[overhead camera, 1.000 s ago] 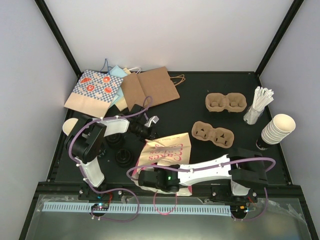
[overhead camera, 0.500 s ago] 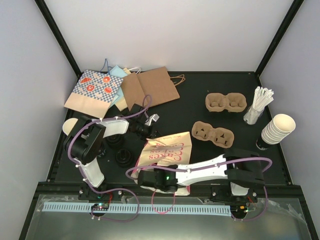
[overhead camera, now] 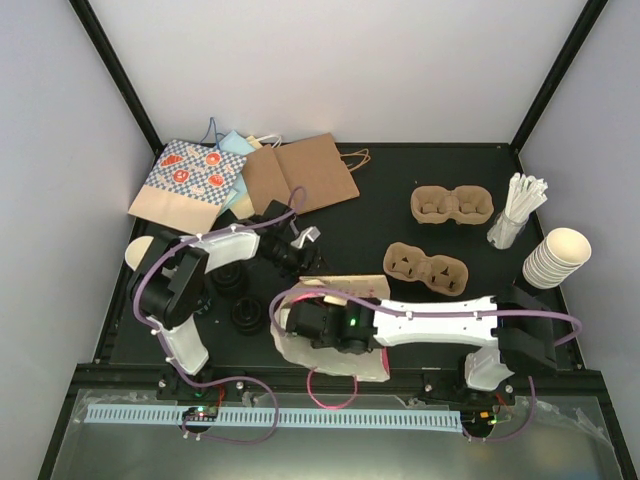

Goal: Pack the takeout coffee

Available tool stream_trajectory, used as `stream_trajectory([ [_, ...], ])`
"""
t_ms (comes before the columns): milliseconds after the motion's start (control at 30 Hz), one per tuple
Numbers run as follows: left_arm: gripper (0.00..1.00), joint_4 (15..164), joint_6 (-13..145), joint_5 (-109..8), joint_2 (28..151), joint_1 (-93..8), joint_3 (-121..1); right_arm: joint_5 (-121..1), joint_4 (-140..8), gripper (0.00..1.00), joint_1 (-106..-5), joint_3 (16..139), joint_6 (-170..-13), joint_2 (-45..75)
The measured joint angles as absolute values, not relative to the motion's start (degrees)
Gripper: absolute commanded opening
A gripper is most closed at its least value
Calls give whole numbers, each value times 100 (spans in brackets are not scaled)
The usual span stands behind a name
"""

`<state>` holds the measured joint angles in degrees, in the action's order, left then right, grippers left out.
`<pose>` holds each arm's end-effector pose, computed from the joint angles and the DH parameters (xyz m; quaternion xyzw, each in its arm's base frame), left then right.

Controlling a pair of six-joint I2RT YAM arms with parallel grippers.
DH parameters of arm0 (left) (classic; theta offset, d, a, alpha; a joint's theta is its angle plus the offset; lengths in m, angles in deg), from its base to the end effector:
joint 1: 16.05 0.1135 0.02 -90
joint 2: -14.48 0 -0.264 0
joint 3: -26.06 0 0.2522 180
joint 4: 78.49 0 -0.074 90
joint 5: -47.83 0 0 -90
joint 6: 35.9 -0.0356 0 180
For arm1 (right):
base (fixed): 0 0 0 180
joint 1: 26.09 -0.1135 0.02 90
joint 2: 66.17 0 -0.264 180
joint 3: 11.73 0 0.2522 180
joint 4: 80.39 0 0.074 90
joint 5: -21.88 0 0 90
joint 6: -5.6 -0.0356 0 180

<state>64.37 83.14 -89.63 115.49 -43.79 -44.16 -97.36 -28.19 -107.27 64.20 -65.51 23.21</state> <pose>0.2745 -0.1740 0.1527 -0.0668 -0.8993 0.4308 0.0337 0.0641 0.2995 0.2231 -0.6907 0.6483 -0.1056 0.3023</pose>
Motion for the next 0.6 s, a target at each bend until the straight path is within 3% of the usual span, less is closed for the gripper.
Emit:
stream_trajectory([
  [267, 84, 5756, 8157, -8827, 11307, -3811, -5081, -8475, -2301, 61, -9805, 6938, -6544, 2317],
  [600, 90, 5299, 8104, -8292, 9571, -2841, -5363, -7205, -1908, 62, -8472, 7565, -6409, 2721],
])
